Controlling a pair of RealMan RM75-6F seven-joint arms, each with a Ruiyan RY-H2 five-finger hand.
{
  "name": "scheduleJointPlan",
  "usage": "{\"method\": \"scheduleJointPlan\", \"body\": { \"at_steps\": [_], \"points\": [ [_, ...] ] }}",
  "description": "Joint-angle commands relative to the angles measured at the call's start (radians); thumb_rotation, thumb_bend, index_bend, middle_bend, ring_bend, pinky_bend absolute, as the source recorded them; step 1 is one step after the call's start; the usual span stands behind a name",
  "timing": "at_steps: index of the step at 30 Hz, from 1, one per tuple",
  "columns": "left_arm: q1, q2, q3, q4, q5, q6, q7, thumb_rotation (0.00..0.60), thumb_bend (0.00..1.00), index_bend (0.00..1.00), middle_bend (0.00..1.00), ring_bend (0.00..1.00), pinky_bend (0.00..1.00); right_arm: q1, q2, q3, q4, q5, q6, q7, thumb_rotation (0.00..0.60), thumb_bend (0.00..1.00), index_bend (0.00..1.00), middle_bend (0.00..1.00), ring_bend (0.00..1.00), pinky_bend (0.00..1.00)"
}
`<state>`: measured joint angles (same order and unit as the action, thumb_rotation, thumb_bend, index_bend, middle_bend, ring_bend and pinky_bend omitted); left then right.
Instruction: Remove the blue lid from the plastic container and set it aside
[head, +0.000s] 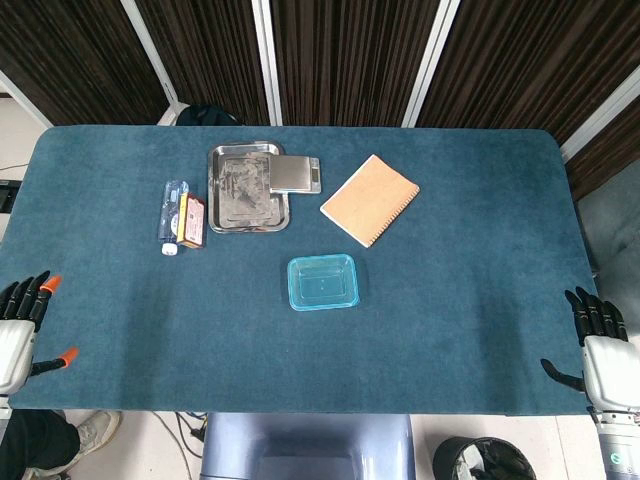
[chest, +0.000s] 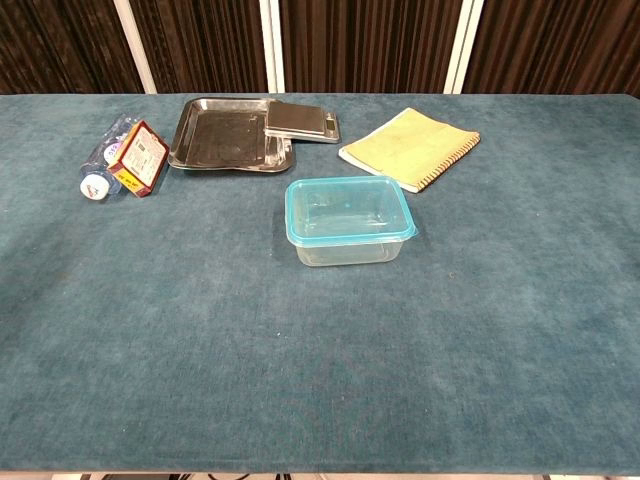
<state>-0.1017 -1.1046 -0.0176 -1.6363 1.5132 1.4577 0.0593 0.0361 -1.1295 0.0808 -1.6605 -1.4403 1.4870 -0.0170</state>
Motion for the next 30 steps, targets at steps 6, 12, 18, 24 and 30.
{"method": "scheduleJointPlan", "body": {
  "at_steps": [6,12,18,24,30],
  "points": [
    [-0.001,-0.001,0.0,0.0,-0.001,-0.003,0.002,0.6,0.0,0.0,0.0,0.0,0.03,0.0,0.0,-0.003,-0.002,-0.005,0.0,0.0,0.6,0.25,0.0,0.0,0.0,0.0],
    [-0.004,-0.003,0.001,-0.004,-0.002,-0.009,0.003,0.6,0.0,0.0,0.0,0.0,0.03,-0.002,0.0,-0.005,-0.009,-0.007,0.001,-0.001,0.6,0.25,0.0,0.0,0.0,0.0],
    [-0.014,-0.004,0.002,-0.022,-0.006,-0.031,0.014,0.6,0.0,0.0,0.0,0.0,0.03,-0.001,-0.002,-0.007,-0.007,-0.008,-0.001,-0.003,0.6,0.25,0.0,0.0,0.0,0.0],
    [-0.07,0.007,-0.017,-0.119,0.004,-0.09,0.04,0.6,0.0,0.0,0.0,0.0,0.03,0.0,0.007,-0.008,-0.013,-0.005,-0.01,0.011,0.6,0.25,0.0,0.0,0.0,0.0],
    [-0.182,-0.006,-0.066,-0.21,-0.029,-0.231,0.019,0.6,0.0,0.0,0.0,0.0,0.04,0.0,0.007,-0.01,-0.016,-0.002,-0.015,0.013,0.6,0.25,0.0,0.0,0.0,0.0]
  ]
}}
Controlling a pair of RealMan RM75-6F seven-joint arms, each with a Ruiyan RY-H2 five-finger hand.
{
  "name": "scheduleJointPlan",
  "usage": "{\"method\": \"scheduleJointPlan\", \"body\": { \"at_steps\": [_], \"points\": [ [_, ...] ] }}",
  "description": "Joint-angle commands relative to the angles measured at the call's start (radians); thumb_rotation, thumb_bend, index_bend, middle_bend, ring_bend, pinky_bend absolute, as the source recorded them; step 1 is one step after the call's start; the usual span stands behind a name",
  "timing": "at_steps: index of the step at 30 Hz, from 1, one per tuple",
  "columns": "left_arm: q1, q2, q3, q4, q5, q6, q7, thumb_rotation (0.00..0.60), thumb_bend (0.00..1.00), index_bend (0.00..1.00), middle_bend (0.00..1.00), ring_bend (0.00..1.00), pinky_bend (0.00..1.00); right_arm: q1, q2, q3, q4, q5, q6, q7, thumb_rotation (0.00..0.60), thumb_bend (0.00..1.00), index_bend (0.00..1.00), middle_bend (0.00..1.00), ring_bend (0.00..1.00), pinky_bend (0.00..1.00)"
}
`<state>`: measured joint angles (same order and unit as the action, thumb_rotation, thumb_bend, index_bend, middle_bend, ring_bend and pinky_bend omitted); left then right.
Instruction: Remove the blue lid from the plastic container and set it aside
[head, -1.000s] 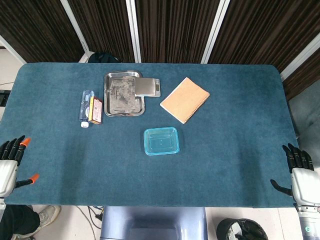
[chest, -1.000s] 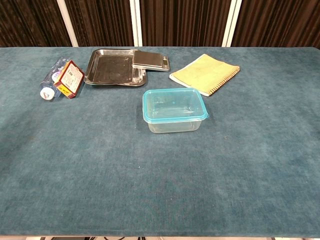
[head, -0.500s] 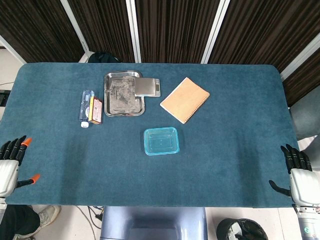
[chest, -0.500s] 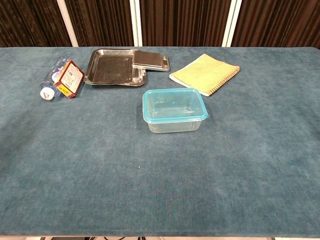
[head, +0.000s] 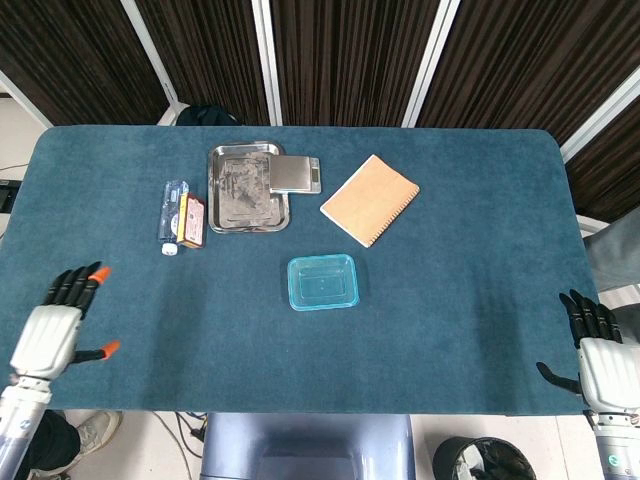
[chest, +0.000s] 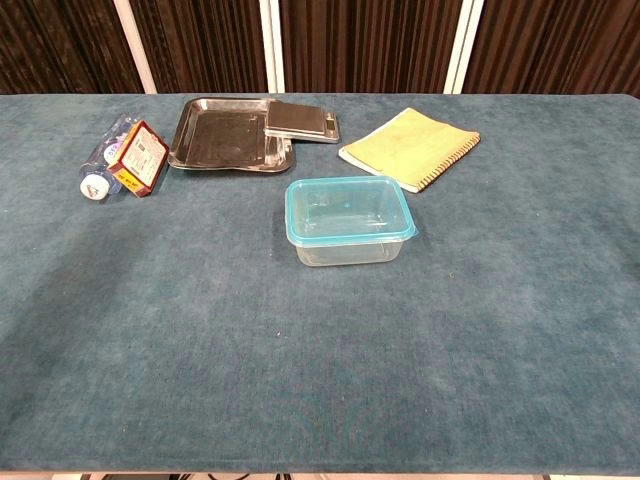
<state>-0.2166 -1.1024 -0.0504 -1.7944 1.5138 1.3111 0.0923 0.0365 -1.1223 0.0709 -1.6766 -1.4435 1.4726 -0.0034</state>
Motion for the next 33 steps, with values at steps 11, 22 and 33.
{"method": "scheduleJointPlan", "body": {
  "at_steps": [11,22,33],
  "points": [
    [-0.262,-0.161,-0.126,-0.08,-0.244,-0.314,0.035,0.6,0.0,0.0,0.0,0.0,0.07,0.003,0.0,0.003,-0.002,0.015,-0.012,-0.003,0.6,0.25,0.0,0.0,0.0,0.0],
    [-0.405,-0.406,-0.186,0.023,-0.514,-0.34,0.201,0.6,0.0,0.0,0.0,0.0,0.07,0.006,-0.003,0.008,0.002,0.029,-0.019,-0.003,0.6,0.25,0.0,0.0,0.0,0.0],
    [-0.522,-0.561,-0.22,0.165,-0.669,-0.361,0.276,0.6,0.0,0.0,0.0,0.0,0.08,0.013,-0.009,0.016,0.01,0.053,-0.036,-0.001,0.6,0.25,0.0,0.0,0.0,0.0]
  ]
}}
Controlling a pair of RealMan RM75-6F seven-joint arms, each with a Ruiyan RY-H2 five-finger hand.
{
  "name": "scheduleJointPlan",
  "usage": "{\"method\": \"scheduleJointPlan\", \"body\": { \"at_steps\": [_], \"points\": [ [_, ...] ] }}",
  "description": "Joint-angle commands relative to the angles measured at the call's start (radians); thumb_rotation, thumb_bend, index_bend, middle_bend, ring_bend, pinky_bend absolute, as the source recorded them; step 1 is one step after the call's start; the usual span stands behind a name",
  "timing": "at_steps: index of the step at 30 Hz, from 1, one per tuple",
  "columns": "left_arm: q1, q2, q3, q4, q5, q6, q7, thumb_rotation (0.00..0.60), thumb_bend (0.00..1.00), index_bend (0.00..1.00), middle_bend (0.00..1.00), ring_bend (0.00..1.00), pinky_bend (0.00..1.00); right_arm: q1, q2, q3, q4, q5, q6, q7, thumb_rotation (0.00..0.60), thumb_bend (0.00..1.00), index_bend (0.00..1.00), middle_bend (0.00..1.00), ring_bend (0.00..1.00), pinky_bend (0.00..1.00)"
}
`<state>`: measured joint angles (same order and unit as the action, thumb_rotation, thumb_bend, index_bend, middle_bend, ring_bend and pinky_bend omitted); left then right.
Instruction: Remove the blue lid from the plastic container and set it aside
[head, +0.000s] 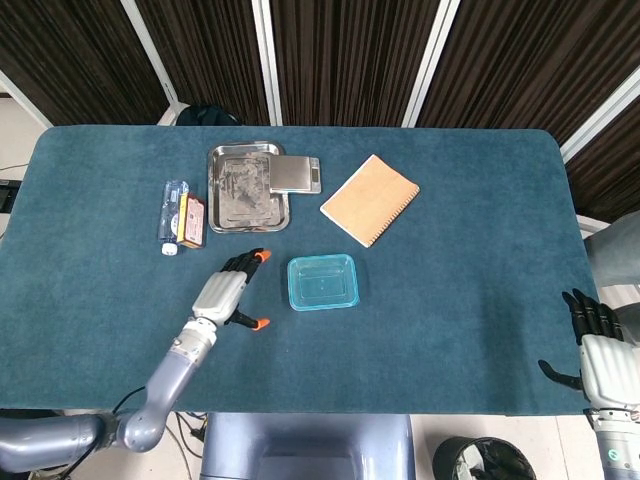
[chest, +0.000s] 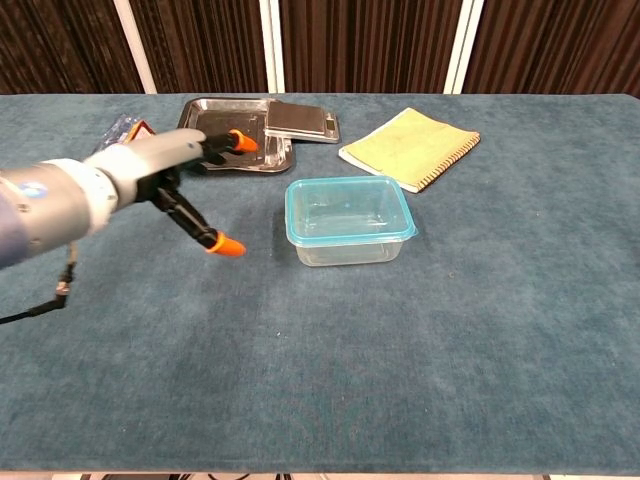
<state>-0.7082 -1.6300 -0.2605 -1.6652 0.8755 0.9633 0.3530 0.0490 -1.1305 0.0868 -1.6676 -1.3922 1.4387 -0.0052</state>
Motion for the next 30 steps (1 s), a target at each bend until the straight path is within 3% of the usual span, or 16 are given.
{"method": "scheduleJointPlan", "body": {
  "at_steps": [1,13,24,27,30],
  "points": [
    [-0.039,-0.044,-0.011,0.049,-0.037,-0.017,0.017,0.6,0.0,0.0,0.0,0.0,0.08,0.001,-0.002,0.0,0.002,0.002,-0.002,0.001,0.6,0.25,0.0,0.0,0.0,0.0],
    [-0.145,-0.195,-0.05,0.22,-0.076,-0.079,-0.021,0.6,0.0,0.0,0.0,0.0,0.09,0.003,-0.002,-0.002,0.0,0.004,-0.01,0.003,0.6,0.25,0.0,0.0,0.0,0.0],
    [-0.203,-0.306,-0.078,0.363,-0.034,-0.093,-0.087,0.6,0.0,0.0,0.0,0.0,0.13,0.005,-0.002,-0.003,-0.002,0.003,-0.013,0.006,0.6,0.25,0.0,0.0,0.0,0.0],
    [-0.211,-0.328,-0.08,0.397,-0.025,-0.098,-0.105,0.6,0.01,0.01,0.03,0.03,0.22,0.005,-0.003,-0.004,-0.001,0.002,-0.013,0.007,0.6,0.25,0.0,0.0,0.0,0.0],
    [-0.213,-0.363,-0.077,0.446,0.015,-0.065,-0.123,0.6,0.15,0.13,0.2,0.2,0.39,0.004,-0.002,-0.002,-0.004,0.006,-0.012,0.012,0.6,0.25,0.0,0.0,0.0,0.0]
  ]
}}
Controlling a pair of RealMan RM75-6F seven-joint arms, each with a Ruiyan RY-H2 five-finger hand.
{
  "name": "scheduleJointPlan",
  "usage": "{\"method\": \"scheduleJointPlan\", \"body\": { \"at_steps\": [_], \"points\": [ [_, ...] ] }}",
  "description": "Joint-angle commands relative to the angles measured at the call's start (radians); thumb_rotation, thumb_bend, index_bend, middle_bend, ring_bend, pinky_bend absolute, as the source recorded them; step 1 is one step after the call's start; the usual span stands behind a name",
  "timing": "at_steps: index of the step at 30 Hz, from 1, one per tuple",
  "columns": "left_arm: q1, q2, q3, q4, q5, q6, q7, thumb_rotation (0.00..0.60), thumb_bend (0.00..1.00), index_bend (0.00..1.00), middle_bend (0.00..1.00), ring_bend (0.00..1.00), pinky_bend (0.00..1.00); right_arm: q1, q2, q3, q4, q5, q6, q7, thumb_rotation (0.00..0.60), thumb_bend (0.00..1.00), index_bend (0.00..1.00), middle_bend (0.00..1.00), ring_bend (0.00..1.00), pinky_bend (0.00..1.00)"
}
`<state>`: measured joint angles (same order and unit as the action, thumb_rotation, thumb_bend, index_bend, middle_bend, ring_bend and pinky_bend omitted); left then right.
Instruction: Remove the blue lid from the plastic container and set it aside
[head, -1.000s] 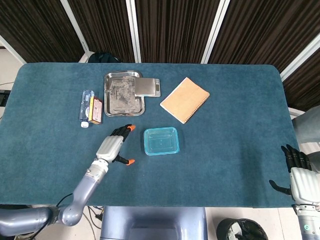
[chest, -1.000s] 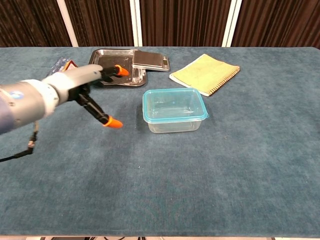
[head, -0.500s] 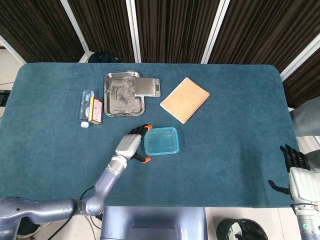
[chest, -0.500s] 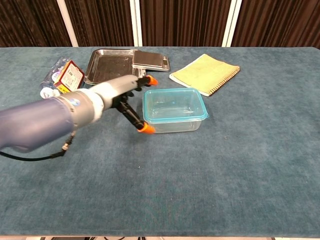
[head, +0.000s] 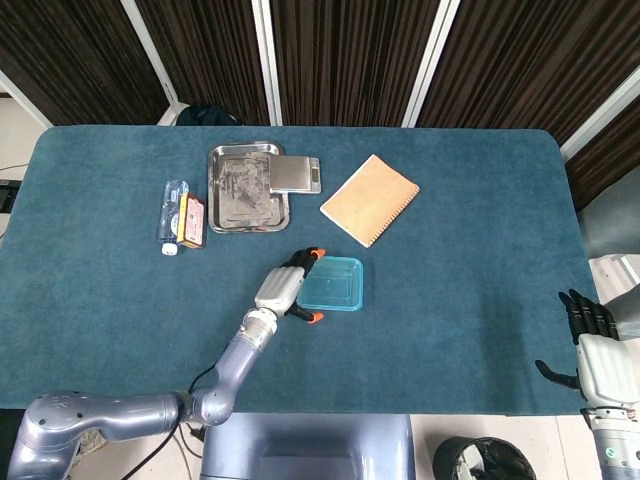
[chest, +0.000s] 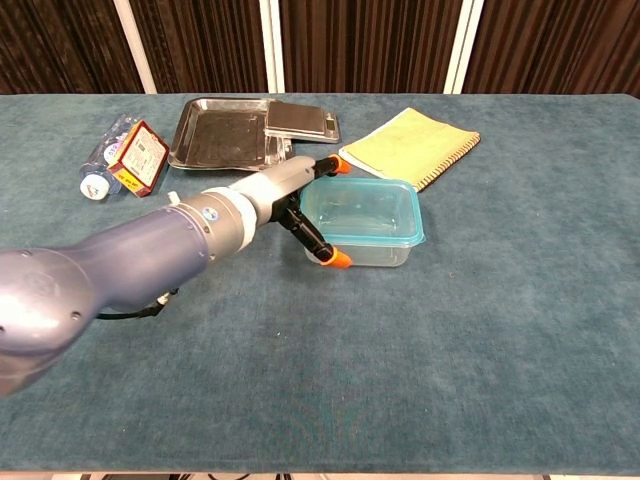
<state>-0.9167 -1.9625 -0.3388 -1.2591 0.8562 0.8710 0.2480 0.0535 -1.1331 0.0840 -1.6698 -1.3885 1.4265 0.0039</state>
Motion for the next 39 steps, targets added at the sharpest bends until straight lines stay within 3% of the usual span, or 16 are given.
{"method": "scheduleJointPlan", "body": {
  "at_steps": [1,3,10,21,32,39],
  "points": [
    [-0.004,-0.047,0.001,0.062,0.054,0.048,-0.027,0.6,0.21,0.19,0.28,0.27,0.46,-0.001,0.001,0.001,-0.003,0.003,-0.001,0.003,0.6,0.25,0.0,0.0,0.0,0.0],
    [-0.004,-0.083,0.003,0.112,0.098,0.092,-0.049,0.6,0.25,0.25,0.34,0.33,0.51,0.0,0.002,0.001,-0.003,0.001,0.0,0.004,0.6,0.25,0.0,0.0,0.0,0.0],
    [-0.009,-0.094,0.065,0.182,0.247,0.112,-0.102,0.6,0.25,0.27,0.36,0.34,0.52,-0.001,0.003,-0.001,-0.004,-0.009,0.005,0.007,0.6,0.25,0.0,0.0,0.0,0.0],
    [0.048,0.067,0.187,0.053,0.442,0.111,-0.234,0.6,0.25,0.27,0.36,0.34,0.55,0.015,0.017,-0.008,-0.041,-0.046,-0.004,-0.003,0.6,0.25,0.0,0.0,0.0,0.0],
    [0.068,0.163,0.185,-0.095,0.452,0.073,-0.283,0.6,0.25,0.27,0.36,0.34,0.56,0.059,-0.042,-0.009,-0.109,-0.042,-0.055,-0.093,0.6,0.25,0.0,0.0,0.0,0.0],
    [0.034,0.216,0.185,-0.16,0.414,-0.019,-0.199,0.6,0.25,0.27,0.36,0.34,0.55,0.074,-0.092,-0.018,-0.119,-0.039,-0.073,-0.129,0.6,0.25,0.0,0.0,0.0,0.0]
  ]
}}
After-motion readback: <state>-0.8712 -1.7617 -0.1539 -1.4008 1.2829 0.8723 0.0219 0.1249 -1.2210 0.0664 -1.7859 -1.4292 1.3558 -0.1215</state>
